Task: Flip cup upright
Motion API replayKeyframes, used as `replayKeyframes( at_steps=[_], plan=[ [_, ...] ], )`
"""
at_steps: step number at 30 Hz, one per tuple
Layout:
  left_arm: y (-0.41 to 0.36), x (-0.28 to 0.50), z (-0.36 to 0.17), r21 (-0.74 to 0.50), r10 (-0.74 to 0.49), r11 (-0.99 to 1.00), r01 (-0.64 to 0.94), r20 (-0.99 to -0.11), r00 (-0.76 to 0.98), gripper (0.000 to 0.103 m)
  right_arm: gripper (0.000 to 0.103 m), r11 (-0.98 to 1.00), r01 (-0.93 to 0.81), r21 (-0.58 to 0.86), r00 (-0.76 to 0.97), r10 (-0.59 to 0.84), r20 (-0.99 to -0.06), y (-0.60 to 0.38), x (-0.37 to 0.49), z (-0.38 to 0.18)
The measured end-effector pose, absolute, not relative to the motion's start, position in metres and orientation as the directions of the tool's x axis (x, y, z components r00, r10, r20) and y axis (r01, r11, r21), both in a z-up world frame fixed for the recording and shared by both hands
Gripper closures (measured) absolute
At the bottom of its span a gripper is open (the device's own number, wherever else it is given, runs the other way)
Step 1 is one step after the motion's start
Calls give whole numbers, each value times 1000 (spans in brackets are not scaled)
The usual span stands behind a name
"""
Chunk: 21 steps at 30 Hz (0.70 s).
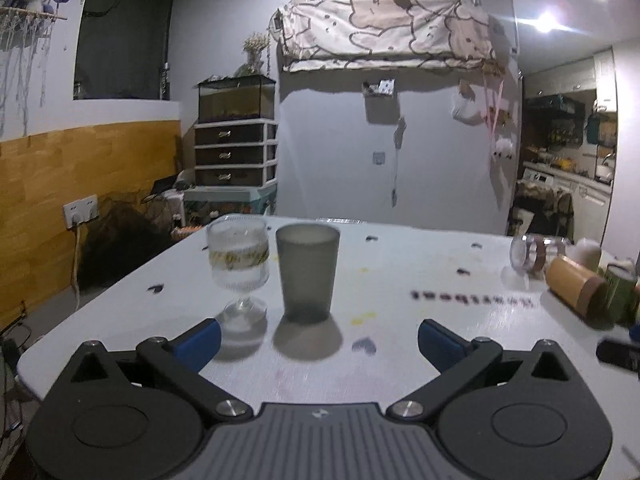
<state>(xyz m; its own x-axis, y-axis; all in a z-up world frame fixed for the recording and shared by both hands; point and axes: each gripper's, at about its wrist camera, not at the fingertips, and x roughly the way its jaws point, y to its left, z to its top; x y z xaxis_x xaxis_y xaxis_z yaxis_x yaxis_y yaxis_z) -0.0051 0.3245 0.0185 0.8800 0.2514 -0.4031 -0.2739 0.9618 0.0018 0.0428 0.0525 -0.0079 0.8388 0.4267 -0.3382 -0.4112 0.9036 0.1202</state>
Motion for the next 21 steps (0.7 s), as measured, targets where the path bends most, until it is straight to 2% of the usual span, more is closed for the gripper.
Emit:
replayKeyframes(
  at_steps=[5, 10, 21],
  plan=[
    [319, -18, 9, -8, 243, 962, -272, -428, 871, 0, 14, 908, -408, 95, 840, 415, -351, 56, 45, -10],
    [307, -26, 2, 14, 235, 967, -256, -439, 867, 0, 2, 909, -408, 82, 835, 408, -369, 60, 47, -12],
    [302, -26, -1, 24, 250, 963, -269, -452, 856, 0, 0, 919, -389, 61, 836, 380, -397, 62, 50, -18]
  ],
)
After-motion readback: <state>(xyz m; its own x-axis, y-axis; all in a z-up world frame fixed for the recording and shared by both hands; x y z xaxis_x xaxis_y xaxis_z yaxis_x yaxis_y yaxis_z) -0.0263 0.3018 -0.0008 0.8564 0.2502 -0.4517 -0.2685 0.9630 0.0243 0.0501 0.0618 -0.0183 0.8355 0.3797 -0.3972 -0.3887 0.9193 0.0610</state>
